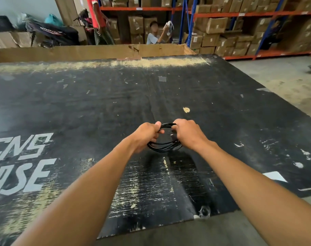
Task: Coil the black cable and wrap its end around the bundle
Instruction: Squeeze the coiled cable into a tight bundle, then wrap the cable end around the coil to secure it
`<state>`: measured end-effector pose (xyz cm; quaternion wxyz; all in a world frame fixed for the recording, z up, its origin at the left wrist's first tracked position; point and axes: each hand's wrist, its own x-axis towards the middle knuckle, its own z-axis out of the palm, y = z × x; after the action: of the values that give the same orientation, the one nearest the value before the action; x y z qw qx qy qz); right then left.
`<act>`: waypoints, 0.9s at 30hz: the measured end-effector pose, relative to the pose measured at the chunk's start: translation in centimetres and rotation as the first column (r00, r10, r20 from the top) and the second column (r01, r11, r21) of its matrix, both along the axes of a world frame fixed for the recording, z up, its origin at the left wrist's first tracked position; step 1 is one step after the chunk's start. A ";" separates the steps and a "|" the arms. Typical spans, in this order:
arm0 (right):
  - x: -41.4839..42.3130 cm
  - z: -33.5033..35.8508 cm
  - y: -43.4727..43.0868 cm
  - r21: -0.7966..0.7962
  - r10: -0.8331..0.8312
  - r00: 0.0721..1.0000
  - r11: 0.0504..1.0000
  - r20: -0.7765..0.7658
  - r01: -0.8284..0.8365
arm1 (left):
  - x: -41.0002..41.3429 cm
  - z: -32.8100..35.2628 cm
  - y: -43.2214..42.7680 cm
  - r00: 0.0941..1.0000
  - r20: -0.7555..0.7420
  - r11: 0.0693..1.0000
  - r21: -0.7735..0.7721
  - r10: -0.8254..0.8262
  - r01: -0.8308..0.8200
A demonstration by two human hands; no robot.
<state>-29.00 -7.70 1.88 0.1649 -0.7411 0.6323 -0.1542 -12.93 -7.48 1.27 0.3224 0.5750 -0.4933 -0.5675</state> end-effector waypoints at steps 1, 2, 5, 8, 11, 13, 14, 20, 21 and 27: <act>-0.2 -0.2 -0.4 0.018 -0.010 1.000 1.000 0.024 0.010 | -0.2 -0.4 -0.4 0.998 0.067 0.999 -0.038 -0.001 0.004; -0.4 -0.5 -0.7 0.042 -0.013 0.997 0.999 0.070 0.010 | -0.3 -0.8 -0.8 0.991 0.137 0.997 -0.080 0.012 -0.001; -0.7 -0.5 -1.6 0.169 -0.088 0.924 0.985 0.371 0.025 | 0.0 -1.5 -2.0 0.975 0.206 0.985 -0.166 0.084 -0.050; -1.6 -0.4 -2.5 0.346 -0.330 0.700 0.930 0.634 0.125 | 1.6 -1.5 -2.9 0.981 0.102 0.975 -0.162 0.168 -0.150; -2.7 -1.0 -2.9 0.307 -0.317 0.833 0.933 0.454 0.187 | 3.1 -1.5 -3.6 0.969 0.036 0.958 -0.162 0.246 -0.238; -2.3 -1.6 -2.5 0.280 -0.221 0.951 0.947 0.217 0.156 | 3.3 -1.5 -4.0 0.962 0.018 0.950 -0.163 0.272 -0.266; -2.0 -2.0 -2.2 0.265 -0.174 0.975 0.955 0.136 0.133 | 3.2 -1.4 -4.2 0.961 0.013 0.947 -0.170 0.277 -0.271; -0.6 -2.8 -2.0 0.225 -0.106 0.993 0.970 0.055 0.091 | 2.0 -1.5 -5.2 0.955 0.100 0.937 -0.247 0.280 -0.248; -0.8 -2.8 -2.0 0.223 -0.106 0.992 0.971 0.075 0.087 | 2.1 -1.6 -5.4 0.953 0.112 0.934 -0.259 0.283 -0.247; -2.6 0.5 -2.6 0.103 -0.148 0.931 0.987 0.334 0.120 | 2.9 -1.9 -5.9 0.939 0.159 0.929 -0.270 0.304 -0.255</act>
<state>-31.57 -10.29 2.41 0.2906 -0.6510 0.6492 -0.2652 -10.07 -13.38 -0.60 0.4180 0.6491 -0.5019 -0.3899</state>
